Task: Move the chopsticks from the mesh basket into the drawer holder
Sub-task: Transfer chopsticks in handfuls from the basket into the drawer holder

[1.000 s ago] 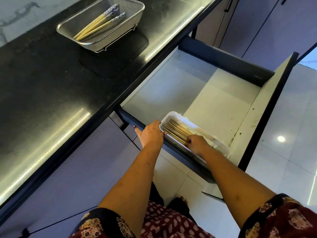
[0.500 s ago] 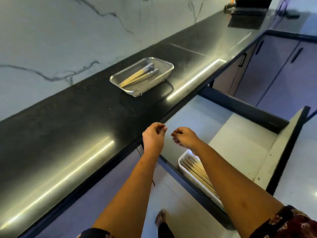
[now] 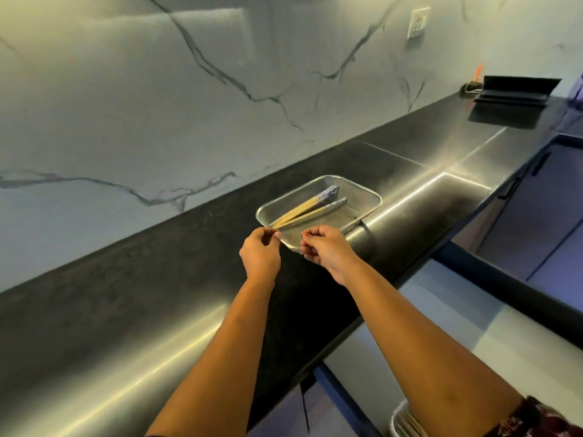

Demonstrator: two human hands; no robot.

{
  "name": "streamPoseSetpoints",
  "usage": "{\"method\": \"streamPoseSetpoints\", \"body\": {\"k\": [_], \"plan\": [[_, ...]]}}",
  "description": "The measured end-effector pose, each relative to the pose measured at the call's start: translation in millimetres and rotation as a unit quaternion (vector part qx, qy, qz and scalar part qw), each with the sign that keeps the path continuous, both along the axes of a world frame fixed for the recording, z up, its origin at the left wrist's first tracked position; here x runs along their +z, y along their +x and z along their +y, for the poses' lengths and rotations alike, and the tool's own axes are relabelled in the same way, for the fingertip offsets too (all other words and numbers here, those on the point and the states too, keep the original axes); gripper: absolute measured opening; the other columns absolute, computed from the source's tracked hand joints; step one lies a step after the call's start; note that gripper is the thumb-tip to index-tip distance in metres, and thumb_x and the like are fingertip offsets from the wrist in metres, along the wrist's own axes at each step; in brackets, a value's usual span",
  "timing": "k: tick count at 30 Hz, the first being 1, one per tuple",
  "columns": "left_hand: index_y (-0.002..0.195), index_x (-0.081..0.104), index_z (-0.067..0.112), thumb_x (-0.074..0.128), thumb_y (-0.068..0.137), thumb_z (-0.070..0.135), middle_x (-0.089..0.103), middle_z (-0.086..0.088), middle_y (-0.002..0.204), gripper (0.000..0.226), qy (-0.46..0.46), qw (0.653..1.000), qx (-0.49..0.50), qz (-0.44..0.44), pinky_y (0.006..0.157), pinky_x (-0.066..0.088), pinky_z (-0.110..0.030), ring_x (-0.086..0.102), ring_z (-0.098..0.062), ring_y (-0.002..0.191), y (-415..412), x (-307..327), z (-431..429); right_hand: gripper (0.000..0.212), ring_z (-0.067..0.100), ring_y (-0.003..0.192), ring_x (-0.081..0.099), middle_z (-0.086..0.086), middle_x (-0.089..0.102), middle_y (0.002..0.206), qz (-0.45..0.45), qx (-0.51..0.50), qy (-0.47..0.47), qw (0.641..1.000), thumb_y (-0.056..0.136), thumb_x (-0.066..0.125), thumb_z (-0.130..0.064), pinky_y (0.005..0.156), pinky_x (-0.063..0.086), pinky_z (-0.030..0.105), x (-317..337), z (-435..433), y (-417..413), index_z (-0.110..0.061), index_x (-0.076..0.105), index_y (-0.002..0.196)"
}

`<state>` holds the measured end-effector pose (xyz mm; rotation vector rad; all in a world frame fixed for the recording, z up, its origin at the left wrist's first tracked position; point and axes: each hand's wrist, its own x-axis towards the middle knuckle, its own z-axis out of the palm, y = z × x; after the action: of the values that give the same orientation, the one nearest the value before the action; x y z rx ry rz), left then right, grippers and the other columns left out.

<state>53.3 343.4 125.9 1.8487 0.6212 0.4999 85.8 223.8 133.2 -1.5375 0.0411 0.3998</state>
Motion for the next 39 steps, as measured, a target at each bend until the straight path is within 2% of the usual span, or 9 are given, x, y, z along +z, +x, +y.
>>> {"method": "streamPoseSetpoints", "body": {"k": [6,10,12,14,17,22,25,28,39], "plan": [[0.084,0.063,0.021,0.062,0.087,0.014,0.058,0.011,0.074,0.008,0.045,0.998,-0.041,0.010,0.060,0.037,-0.011,0.051,0.002,0.068,73.4,6.3,50.5,0.017,0.012,0.066,0.054,0.007,0.055,0.076,0.072,-0.086,0.029,0.993,0.093,0.047,-0.002,0.068,0.049,0.024,-3.0,48.0,94.9,-0.011,0.054,0.081],[0.089,0.065,0.018,0.062,0.087,0.013,0.061,0.005,0.083,0.006,0.090,0.989,-0.101,0.052,0.063,0.038,-0.011,0.053,-0.003,0.073,104.7,-2.3,70.1,0.020,0.012,0.066,0.052,0.006,0.052,0.074,0.152,-0.146,0.012,0.977,0.092,0.048,-0.006,0.066,0.048,0.024,-23.7,63.7,126.2,-0.004,0.056,0.111],[0.093,0.067,0.016,0.061,0.087,0.012,0.063,0.002,0.088,0.009,0.105,0.985,-0.123,0.055,0.070,0.043,-0.017,0.056,-0.007,0.080,118.6,-6.0,75.6,0.026,0.013,0.080,0.058,0.007,0.055,0.078,0.178,-0.171,0.003,0.969,0.093,0.049,-0.006,0.084,0.054,0.030,-31.2,68.3,137.1,-0.001,0.055,0.118],[0.095,0.067,0.016,0.061,0.086,0.011,0.064,0.001,0.091,0.011,0.119,0.982,-0.140,0.052,0.073,0.045,-0.020,0.057,-0.008,0.082,131.1,-8.0,77.1,0.027,0.012,0.073,0.057,0.007,0.054,0.078,0.195,-0.191,-0.006,0.962,0.092,0.052,-0.008,0.094,0.051,0.035,-37.0,73.0,147.6,0.000,0.054,0.118],[0.097,0.067,0.016,0.060,0.087,0.011,0.065,0.000,0.095,0.013,0.142,0.974,-0.164,0.065,0.073,0.045,-0.020,0.057,-0.008,0.084,147.7,-9.9,76.2,0.026,0.014,0.060,0.049,0.007,0.049,0.075,0.204,-0.220,0.000,0.954,0.091,0.055,-0.008,0.087,0.054,0.033,-43.0,80.9,160.8,-0.002,0.052,0.117],[0.099,0.066,0.016,0.059,0.087,0.010,0.066,-0.003,0.101,0.015,0.165,0.963,-0.194,0.091,0.079,0.048,-0.022,0.058,-0.010,0.089,166.2,-18.4,73.9,0.031,0.018,0.061,0.054,0.012,0.056,0.086,0.181,-0.272,-0.001,0.945,0.088,0.061,-0.004,0.070,0.055,0.031,-54.0,86.8,179.5,-0.001,0.051,0.117],[0.099,0.067,0.016,0.060,0.087,0.010,0.066,-0.004,0.102,0.015,0.180,0.958,-0.201,0.097,0.081,0.049,-0.024,0.058,-0.010,0.089,173.5,-23.3,73.9,0.032,0.018,0.061,0.055,0.011,0.056,0.083,0.168,-0.282,-0.005,0.944,0.085,0.066,-0.006,0.067,0.056,0.033,-57.1,90.1,186.9,0.000,0.053,0.114],[0.100,0.066,0.017,0.060,0.087,0.010,0.066,-0.003,0.104,0.016,0.191,0.954,-0.206,0.109,0.080,0.048,-0.024,0.057,-0.010,0.090,180.3,-28.3,73.5,0.034,0.020,0.067,0.057,0.015,0.062,0.097,0.166,-0.276,-0.019,0.947,0.083,0.069,-0.007,0.064,0.055,0.034,-58.4,92.8,191.1,-0.002,0.055,0.113],[0.108,0.063,0.018,0.060,0.086,0.009,0.064,-0.005,0.109,0.024,0.209,0.942,-0.214,0.152,0.073,0.045,-0.022,0.055,-0.009,0.086,192.4,-34.9,70.5,0.029,0.016,0.058,0.051,0.006,0.051,0.070,0.178,-0.258,-0.036,0.949,0.081,0.072,-0.007,0.062,0.051,0.031,-55.3,98.9,198.7,0.000,0.058,0.105]]}}
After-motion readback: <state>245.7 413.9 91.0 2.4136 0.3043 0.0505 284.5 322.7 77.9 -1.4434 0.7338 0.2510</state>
